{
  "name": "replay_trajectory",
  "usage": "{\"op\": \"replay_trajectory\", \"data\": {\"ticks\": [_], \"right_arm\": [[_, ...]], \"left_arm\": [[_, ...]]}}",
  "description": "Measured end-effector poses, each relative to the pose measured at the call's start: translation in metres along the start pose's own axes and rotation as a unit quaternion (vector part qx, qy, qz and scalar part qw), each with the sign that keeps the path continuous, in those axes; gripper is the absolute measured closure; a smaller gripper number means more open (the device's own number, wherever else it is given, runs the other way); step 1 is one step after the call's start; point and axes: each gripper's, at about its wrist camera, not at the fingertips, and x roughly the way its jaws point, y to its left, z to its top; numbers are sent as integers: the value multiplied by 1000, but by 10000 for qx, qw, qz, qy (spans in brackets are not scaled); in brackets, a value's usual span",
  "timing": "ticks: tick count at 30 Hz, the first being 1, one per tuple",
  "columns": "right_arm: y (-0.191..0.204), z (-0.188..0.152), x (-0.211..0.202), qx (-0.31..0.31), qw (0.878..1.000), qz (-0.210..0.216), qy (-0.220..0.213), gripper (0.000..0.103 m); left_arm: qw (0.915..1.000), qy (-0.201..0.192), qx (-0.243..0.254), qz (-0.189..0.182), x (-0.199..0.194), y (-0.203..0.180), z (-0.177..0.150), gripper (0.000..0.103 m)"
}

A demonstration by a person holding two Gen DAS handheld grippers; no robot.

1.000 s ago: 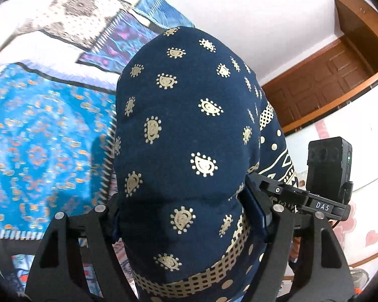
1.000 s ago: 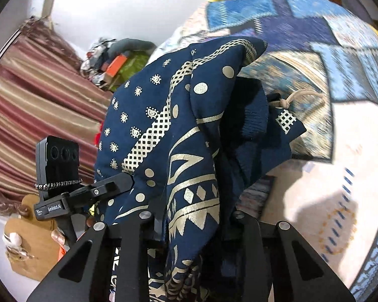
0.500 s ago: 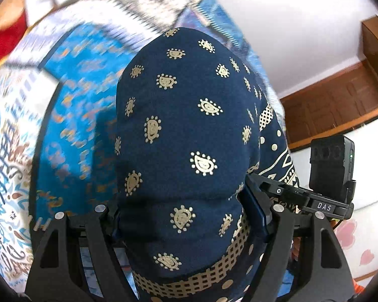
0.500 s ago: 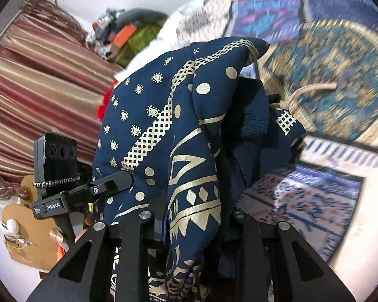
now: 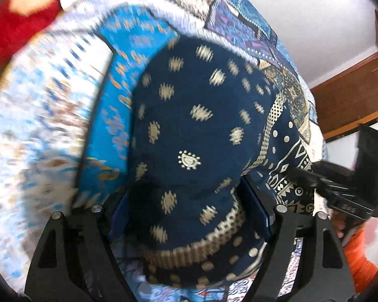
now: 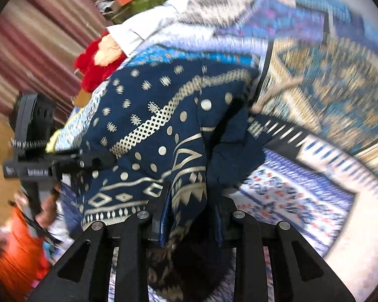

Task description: Fold large clothes

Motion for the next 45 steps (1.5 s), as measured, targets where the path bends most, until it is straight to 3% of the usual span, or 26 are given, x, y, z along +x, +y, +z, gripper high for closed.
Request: {"op": "replay_trajectory", "data": {"ticks": [3, 6, 11, 14, 16, 19, 20, 25, 29, 33, 38, 40, 42, 45], "right_arm": [[12, -4, -26, -353, 9982, -367, -325, 78], [29, -4, -49, -580, 9961, -257, -610, 78], [53, -3, -38, -635, 9968, 342, -342, 78], [52, -13, -6, -597, 9979, 160, 190, 78], [41, -22, 13, -544, 9972, 22, 515, 78], [20, -31, 13, -359, 9976, 159, 579, 78], [13, -33, 7, -284, 9978, 164, 570, 78], [-1, -47, -18, -140, 9989, 25, 452, 78], [6, -65, -43, -198, 9977, -590, 283, 78], [23, -82, -91, -185, 9979, -519, -338, 78], [65, -93, -157, -328, 9879, -522, -1422, 78], [81, -100, -189, -405, 9790, -546, -1922, 78], [103, -109, -221, -476, 9667, -554, -2452, 78], [126, -124, -261, -574, 9480, -541, -3083, 78]], "left_arm": [[9965, -613, 337, 467, -38, -10, -3, 23], [9938, -826, 580, 472, -55, -24, -5, 21], [9893, -668, 1193, 518, -40, -60, -24, 15], [9856, -321, 1504, 700, -10, -72, -40, 13], [9755, -248, 1860, 1151, 7, -77, -57, 12], [9546, -356, 2394, 1737, 15, -86, -82, 4], [9525, -289, 2447, 1790, 17, -85, -88, 4], [9520, 87, 2219, 2105, 21, -63, -109, 7], [9641, -19, 1768, 1979, 1, -55, -114, 10], [9663, -681, 1529, 1958, -50, -66, -115, 10], [9582, -1751, 1495, 1700, -133, -105, -117, 10], [9481, -2254, 1580, 1593, -167, -128, -122, 10], [9319, -2826, 1738, 1466, -206, -149, -135, 10], [9141, -3425, 1838, 1158, -246, -178, -151, 10]]}}
